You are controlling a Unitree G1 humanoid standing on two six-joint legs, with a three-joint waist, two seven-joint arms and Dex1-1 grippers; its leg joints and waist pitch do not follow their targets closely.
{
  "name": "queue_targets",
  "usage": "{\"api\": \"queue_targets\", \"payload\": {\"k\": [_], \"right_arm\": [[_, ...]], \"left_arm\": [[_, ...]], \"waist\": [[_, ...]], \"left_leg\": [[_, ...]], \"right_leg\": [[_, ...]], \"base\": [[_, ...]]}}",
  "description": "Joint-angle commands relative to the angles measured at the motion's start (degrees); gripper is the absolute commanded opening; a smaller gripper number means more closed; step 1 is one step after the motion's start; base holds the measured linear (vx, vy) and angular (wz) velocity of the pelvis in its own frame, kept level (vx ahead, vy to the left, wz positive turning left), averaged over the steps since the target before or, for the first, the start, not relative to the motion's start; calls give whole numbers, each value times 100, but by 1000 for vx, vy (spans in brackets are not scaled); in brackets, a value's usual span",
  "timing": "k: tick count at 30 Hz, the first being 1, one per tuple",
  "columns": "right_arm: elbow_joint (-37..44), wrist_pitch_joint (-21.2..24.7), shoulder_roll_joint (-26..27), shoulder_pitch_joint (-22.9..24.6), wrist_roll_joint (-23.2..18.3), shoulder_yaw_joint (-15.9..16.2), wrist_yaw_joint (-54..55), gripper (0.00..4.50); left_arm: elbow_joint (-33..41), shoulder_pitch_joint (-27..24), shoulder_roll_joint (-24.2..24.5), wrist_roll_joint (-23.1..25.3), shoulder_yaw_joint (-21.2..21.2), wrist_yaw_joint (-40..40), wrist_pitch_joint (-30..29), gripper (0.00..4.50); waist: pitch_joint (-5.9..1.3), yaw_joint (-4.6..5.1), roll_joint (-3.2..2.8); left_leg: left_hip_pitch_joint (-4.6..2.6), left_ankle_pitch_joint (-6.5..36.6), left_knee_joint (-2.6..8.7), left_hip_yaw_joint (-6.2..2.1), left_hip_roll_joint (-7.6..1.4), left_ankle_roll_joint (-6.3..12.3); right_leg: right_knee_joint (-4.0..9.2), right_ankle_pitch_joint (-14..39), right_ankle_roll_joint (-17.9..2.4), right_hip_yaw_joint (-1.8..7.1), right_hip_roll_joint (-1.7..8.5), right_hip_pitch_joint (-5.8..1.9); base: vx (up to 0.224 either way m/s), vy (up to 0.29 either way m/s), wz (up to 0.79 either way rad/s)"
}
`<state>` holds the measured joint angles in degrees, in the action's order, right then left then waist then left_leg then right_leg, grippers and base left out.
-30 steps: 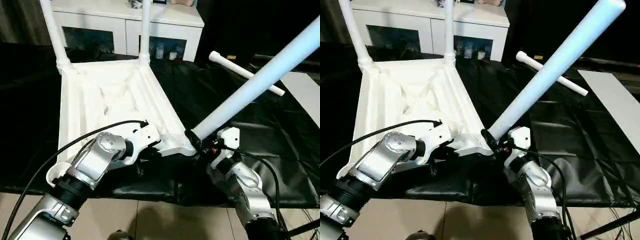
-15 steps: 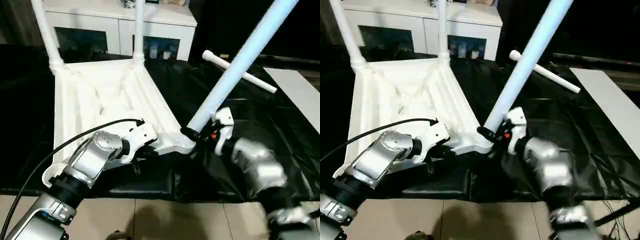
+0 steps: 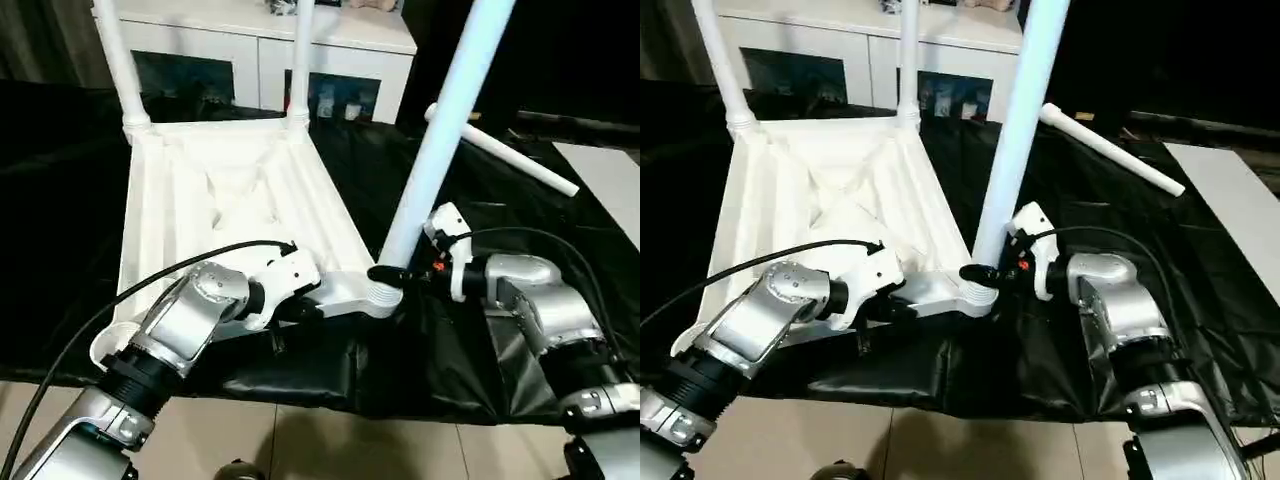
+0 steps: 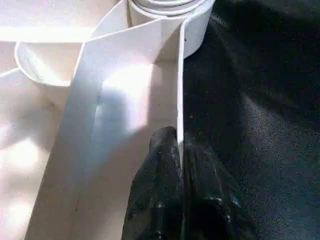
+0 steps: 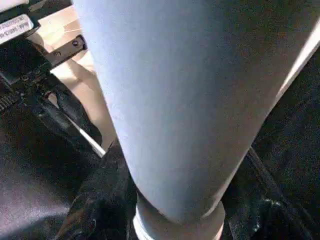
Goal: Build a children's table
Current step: Rotate leg to tighten
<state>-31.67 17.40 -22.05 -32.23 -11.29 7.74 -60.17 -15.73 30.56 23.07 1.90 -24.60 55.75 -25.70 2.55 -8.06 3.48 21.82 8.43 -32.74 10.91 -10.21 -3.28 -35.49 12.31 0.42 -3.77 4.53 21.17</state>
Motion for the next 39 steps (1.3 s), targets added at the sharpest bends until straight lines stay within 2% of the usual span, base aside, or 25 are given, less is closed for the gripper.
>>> {"api": "queue_targets", "payload": {"k": [1,3,4,5,8,10,15,16,22,25,26,27,28,29,30,31,32,33,34,35,36,37,38,39], "right_arm": [[-766,636,76,369,441,516,22,188],[-1173,627,241,262,421,216,647,188],[-1286,636,293,222,404,114,858,188],[-1373,705,341,183,359,5,1038,188],[-1454,885,400,155,266,-125,1221,188],[-1461,912,386,187,318,-58,1181,188],[-1451,922,367,218,363,37,1027,188],[-1486,837,364,200,413,69,1027,188],[-1394,643,404,261,570,234,1088,188],[-1333,510,682,279,546,38,1737,188],[-1333,510,682,279,546,38,1737,188],[-1331,405,972,275,554,-131,2425,188],[-1328,358,1065,276,565,-179,2655,188],[-1328,358,1065,276,565,-179,2655,188],[-1400,360,1326,231,495,-338,3112,188],[-1522,325,1532,173,445,-469,3509,188],[-1714,265,1727,97,394,-596,3897,188],[-1846,216,1826,51,372,-655,4120,188],[-2015,158,1922,-14,326,-756,4409,188],[-2015,158,1922,-14,326,-756,4409,188],[-2191,127,2037,-91,227,-913,4672,188],[-2191,127,2037,-91,227,-913,4672,188],[-2287,119,2093,-138,168,-1018,4829,187],[-2529,84,2211,-259,26,-1262,5182,187]], "left_arm": [[147,310,-49,-103,328,-138,260,0],[147,307,-43,-101,330,-125,262,0],[148,306,-41,-103,332,-123,260,0],[151,304,-38,-103,331,-118,260,0],[151,302,-26,-104,329,-104,261,0],[147,304,-15,-104,325,-97,260,0],[132,312,4,-106,306,-78,256,0],[121,316,8,-108,302,-89,270,0],[44,316,-24,-74,351,-254,258,0],[-273,314,-224,16,492,-767,172,0],[-273,314,-224,16,492,-767,172,0],[-377,259,-435,117,475,-1124,34,0],[-373,232,-505,148,451,-1215,-20,0],[-373,232,-505,148,451,-1215,-20,0],[-332,227,-816,137,470,-1505,-336,0],[-327,261,-1133,129,507,-1806,-604,0],[-360,332,-1512,98,549,-2114,-834,0],[-404,388,-1753,71,577,-2283,-926,0],[-521,483,-2044,26,645,-2506,-972,0],[-521,483,-2044,26,645,-2506,-972,0],[-652,594,-2321,4,667,-2665,-969,0],[-652,594,-2321,4,667,-2665,-969,0],[-705,648,-2471,-7,679,-2746,-970,0],[-801,768,-2843,-72,726,-2929,-966,0]], "waist": [[-239,53,18],[-219,85,3],[-187,127,-2],[-178,186,-7],[-201,262,-22],[-202,267,-24],[-213,260,-21],[-207,256,-19],[-194,238,-13],[-177,247,-11],[-168,264,-11],[-167,278,-12],[-155,316,-31],[-152,337,-35],[-155,393,-38],[-159,424,-95],[-138,461,-129],[-124,471,-166],[-132,332,-286],[-193,171,-219],[-221,61,-46],[-124,181,238],[-144,269,223],[-150,149,43]], "left_leg": [[-169,2083,436,-187,-369,-92],[-184,2352,456,-217,-365,-197],[-203,2719,465,-251,-353,-300],[-258,3130,464,-303,-350,-410],[-261,3506,498,-379,-355,-501],[-305,3626,491,-376,-357,-496],[-276,3492,520,-358,-365,-462],[-295,3520,515,-341,-359,-457],[-313,3488,504,-328,-356,-406],[-323,3569,507,-338,-353,-432],[-325,3659,515,-363,-341,-466],[-324,3729,514,-369,-339,-483],[-335,3903,519,-399,-331,-539],[-354,4023,514,-417,-334,-566],[-354,4230,526,-444,-326,-582],[-383,4439,555,-455,-335,-623],[-351,4746,651,-463,-363,-635],[-319,5011,742,-457,-404,-673],[144,5649,1275,-276,-521,-786],[282,5592,1335,-87,-490,-736],[-48,4697,1289,239,-317,-532],[-896,2923,-537,-100,-158,-409],[79,761,-728,-609,140,4],[127,512,-491,-637,-8,-180]], "right_leg": [[596,2430,-842,290,514,-25],[626,2764,-777,282,525,-7],[682,3236,-683,258,541,15],[735,3684,-553,212,557,35],[760,3669,-474,182,543,22],[770,3577,-519,190,545,62],[735,3172,-627,226,530,53],[732,3092,-672,242,525,82],[761,3261,-643,254,540,102],[782,3415,-591,245,541,126],[803,3597,-527,215,540,119],[812,3695,-491,207,544,118],[852,3896,-413,163,542,126],[870,3993,-375,131,544,129],[888,4072,-317,64,525,91],[909,3906,-335,5,496,72],[882,3673,-328,-127,432,11],[804,3487,-325,-210,379,-41],[-132,2288,-518,-261,133,-473],[-427,1384,-494,-238,72,-566],[-309,1731,-469,39,106,-229],[1168,5452,-380,331,1110,792],[961,5781,-469,531,1202,-123],[867,5233,-534,355,1225,-292]], "base": [[0,0,0],[0,0,0],[0,0,0],[-57,19,-16],[0,0,0],[0,0,0],[0,0,0],[0,0,0],[0,0,0],[0,0,0],[0,0,0],[0,0,0],[0,0,0],[0,0,0],[0,0,0],[0,0,0],[0,0,0],[-44,53,-14],[-106,48,-2],[-94,11,13],[-69,-19,20],[89,-91,10],[157,2,-41],[157,2,-41]]}}
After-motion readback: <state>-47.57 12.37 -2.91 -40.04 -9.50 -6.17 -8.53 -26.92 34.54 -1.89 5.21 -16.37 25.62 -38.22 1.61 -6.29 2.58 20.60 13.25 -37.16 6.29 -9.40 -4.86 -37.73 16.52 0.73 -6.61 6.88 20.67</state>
